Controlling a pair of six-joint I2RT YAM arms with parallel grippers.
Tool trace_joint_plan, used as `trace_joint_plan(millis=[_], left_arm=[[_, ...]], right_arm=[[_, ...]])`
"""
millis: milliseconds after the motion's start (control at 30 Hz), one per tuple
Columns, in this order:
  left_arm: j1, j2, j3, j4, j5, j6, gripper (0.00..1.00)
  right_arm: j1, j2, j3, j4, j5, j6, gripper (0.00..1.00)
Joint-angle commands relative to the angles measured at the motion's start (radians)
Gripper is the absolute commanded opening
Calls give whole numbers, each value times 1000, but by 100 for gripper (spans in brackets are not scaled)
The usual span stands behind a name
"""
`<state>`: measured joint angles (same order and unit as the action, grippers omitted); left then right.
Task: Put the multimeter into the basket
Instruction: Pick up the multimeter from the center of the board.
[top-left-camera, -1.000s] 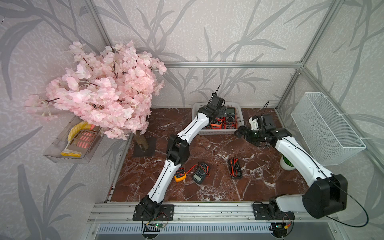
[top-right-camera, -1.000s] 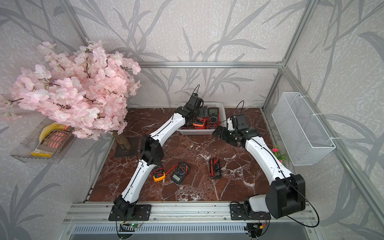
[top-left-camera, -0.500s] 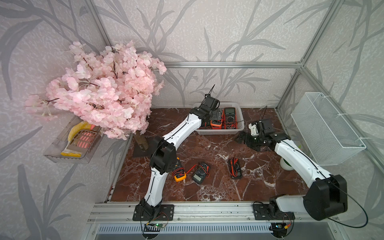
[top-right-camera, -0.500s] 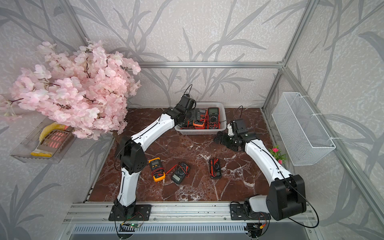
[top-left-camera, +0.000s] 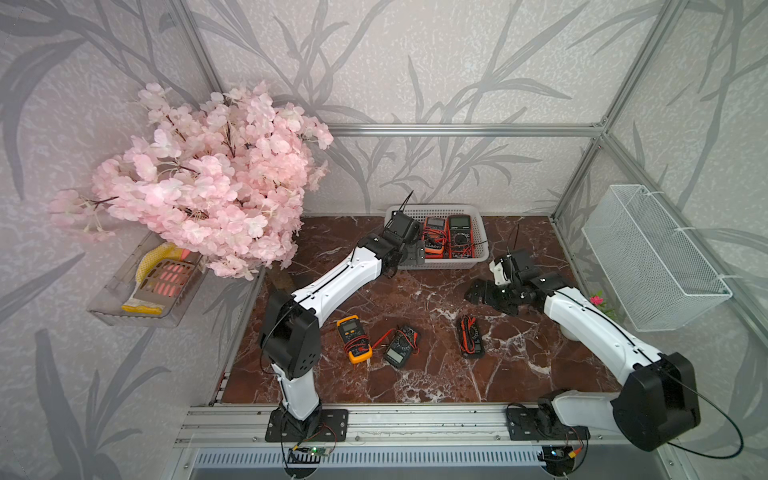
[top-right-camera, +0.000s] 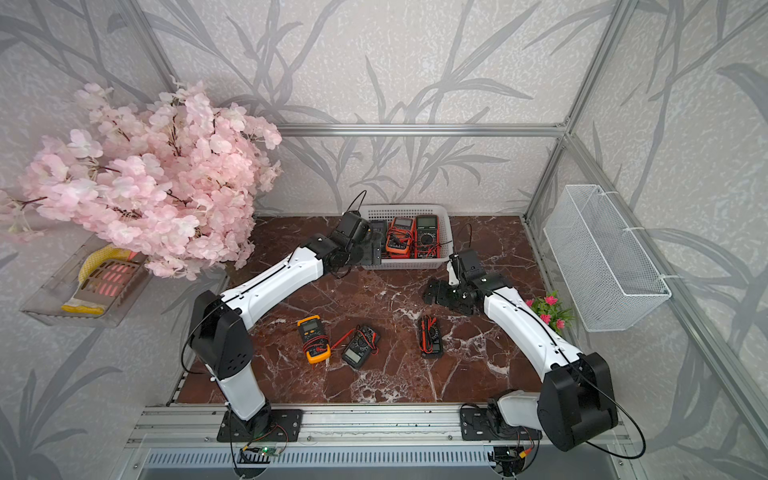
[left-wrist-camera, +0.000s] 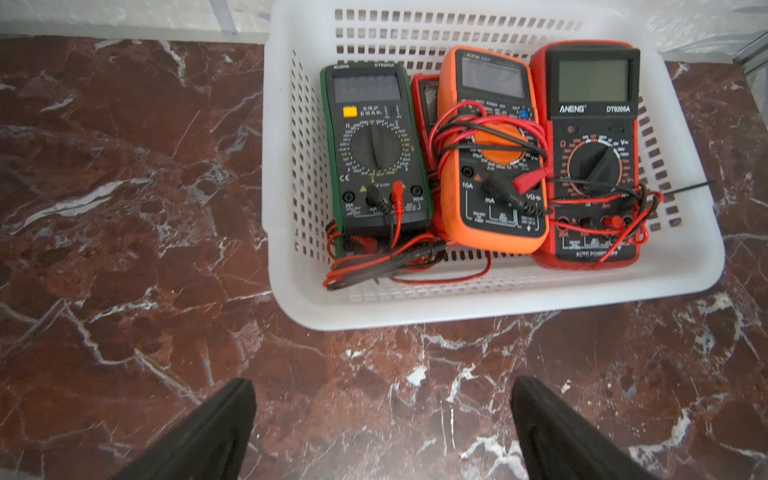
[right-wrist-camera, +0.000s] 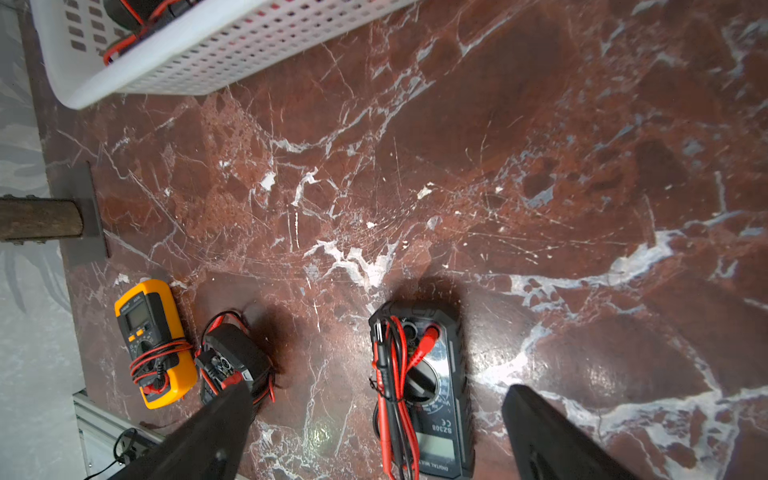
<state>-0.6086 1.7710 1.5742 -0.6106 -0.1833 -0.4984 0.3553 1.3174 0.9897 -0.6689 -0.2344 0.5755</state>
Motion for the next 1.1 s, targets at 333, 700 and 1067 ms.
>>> trace_joint_plan(millis=[333, 700, 1067], left_arm=[[7, -195, -210, -138, 56, 6, 100], [14, -269, -336, -80, 92, -25, 100], [17, -300, -377, -56, 83, -145, 100]], right_arm=[[159, 52, -42, -104, 159, 74, 99], [254, 218, -38, -122, 197, 78, 99], [254, 320, 13, -150, 193, 5, 98]])
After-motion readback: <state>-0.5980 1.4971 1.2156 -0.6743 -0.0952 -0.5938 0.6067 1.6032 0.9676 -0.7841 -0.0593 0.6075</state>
